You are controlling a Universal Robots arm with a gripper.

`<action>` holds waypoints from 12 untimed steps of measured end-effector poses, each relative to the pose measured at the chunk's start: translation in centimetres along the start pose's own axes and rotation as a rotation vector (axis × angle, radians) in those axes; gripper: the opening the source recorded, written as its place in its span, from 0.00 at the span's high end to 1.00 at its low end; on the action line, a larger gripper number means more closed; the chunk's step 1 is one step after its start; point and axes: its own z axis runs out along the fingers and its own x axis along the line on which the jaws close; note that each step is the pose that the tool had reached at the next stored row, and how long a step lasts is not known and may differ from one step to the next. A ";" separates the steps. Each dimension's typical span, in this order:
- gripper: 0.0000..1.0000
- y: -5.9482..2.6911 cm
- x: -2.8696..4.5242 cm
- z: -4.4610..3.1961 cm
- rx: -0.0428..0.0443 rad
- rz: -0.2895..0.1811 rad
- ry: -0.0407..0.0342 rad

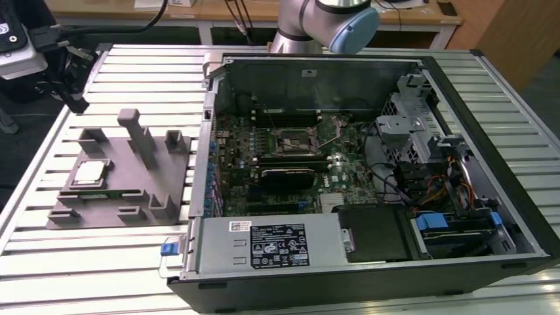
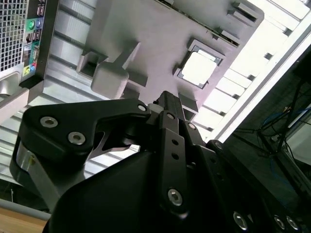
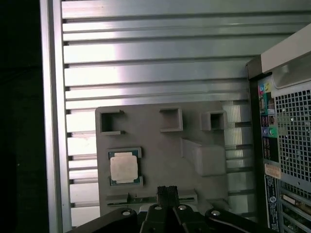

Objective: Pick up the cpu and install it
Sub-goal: 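Reach for the cpu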

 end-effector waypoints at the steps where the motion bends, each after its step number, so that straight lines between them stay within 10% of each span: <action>1: 0.89 -0.02 0.11 0.15 0.0000 0.000 0.0000; 12: 0.89 0.02 0.94 1.68 0.0001 0.000 0.0001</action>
